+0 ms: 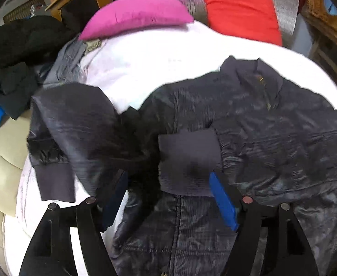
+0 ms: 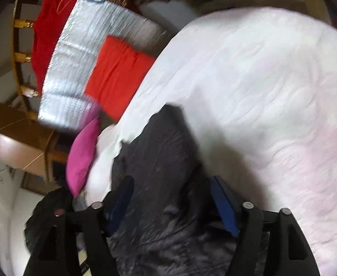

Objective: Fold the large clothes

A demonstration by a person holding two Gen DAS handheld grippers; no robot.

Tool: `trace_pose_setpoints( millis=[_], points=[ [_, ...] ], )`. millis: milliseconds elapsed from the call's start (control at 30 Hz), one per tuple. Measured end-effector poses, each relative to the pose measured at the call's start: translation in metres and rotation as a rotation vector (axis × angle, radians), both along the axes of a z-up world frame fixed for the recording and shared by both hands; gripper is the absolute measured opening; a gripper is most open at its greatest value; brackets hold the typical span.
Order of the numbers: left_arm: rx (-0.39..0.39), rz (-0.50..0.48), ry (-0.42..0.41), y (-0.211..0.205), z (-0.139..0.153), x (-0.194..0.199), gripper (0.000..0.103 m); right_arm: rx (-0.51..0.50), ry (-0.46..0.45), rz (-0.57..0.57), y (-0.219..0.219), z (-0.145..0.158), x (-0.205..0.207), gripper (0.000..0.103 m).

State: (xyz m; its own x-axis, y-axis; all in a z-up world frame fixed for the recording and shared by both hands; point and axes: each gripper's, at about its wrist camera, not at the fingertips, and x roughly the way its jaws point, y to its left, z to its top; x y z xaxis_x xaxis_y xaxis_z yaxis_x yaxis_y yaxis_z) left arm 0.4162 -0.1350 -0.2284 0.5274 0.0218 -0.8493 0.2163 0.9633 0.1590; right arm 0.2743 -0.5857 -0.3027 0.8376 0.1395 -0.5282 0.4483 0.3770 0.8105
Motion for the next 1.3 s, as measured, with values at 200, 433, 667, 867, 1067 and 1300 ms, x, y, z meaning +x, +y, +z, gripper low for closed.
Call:
trace_pose_setpoints(
  millis=[200,433,667,867,1067,1300],
  points=[
    [0.046,0.049,0.027,-0.01,-0.04,0.022,0.074,-0.023,0.075,0.047,-0.004,-0.014,0.02,0.074],
    [0.133,0.033,0.028,-0.025,-0.059,0.032,0.034,-0.149,0.239,0.115,0.015,-0.028,0.049,0.038],
    [0.215,0.01,-0.017,-0.034,-0.062,0.025,0.033,-0.272,0.322,0.137,0.029,-0.026,0.057,0.038],
    [0.171,-0.055,-0.043,-0.031,-0.029,-0.006,0.065,-0.271,0.222,0.083,0.029,-0.001,0.043,0.067],
    [0.024,-0.068,-0.217,0.022,0.044,-0.048,0.087,-0.359,0.058,0.018,0.04,0.03,0.021,0.078],
    [0.017,0.223,-0.362,0.167,0.091,-0.07,0.098,-0.406,-0.028,0.107,0.067,0.042,0.029,0.078]
  ],
)
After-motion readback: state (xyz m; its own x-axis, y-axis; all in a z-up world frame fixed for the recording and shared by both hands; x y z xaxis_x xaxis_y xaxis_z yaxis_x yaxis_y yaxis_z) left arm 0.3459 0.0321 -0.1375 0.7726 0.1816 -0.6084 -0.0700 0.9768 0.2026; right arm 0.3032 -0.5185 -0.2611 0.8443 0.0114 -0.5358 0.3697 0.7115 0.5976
